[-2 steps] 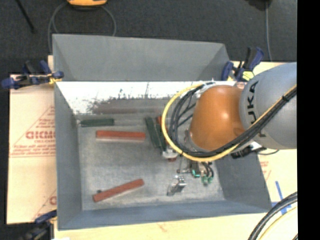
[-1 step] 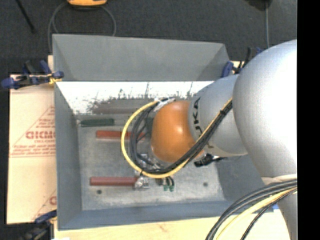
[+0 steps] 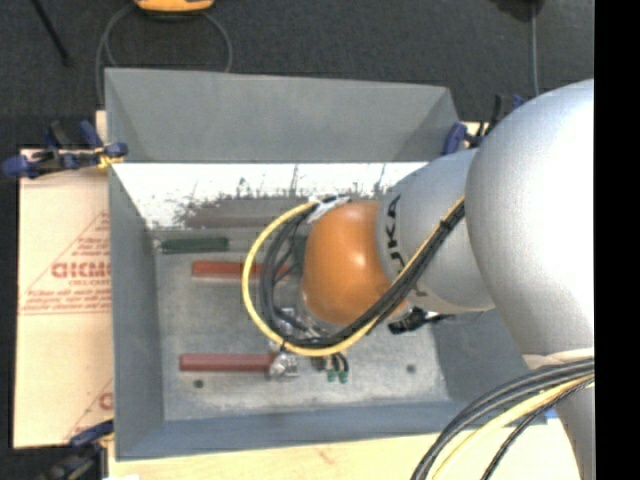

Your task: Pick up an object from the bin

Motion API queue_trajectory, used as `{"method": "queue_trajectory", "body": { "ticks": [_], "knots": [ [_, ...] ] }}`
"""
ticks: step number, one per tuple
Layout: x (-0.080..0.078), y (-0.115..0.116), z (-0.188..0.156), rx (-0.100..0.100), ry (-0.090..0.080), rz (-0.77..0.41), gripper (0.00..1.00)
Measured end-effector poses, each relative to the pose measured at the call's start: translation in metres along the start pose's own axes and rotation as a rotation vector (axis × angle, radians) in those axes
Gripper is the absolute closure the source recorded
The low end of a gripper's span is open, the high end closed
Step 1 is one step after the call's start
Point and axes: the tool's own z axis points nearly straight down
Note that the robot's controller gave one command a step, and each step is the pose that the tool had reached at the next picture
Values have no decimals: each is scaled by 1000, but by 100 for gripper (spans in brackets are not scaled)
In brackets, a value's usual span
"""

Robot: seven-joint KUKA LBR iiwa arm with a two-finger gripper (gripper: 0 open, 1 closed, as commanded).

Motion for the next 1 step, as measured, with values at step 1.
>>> {"method": "queue_trajectory", "body": {
  "ticks": [1],
  "knots": [
    [-6,25,-143,1,3,-18,100]
  ]
}}
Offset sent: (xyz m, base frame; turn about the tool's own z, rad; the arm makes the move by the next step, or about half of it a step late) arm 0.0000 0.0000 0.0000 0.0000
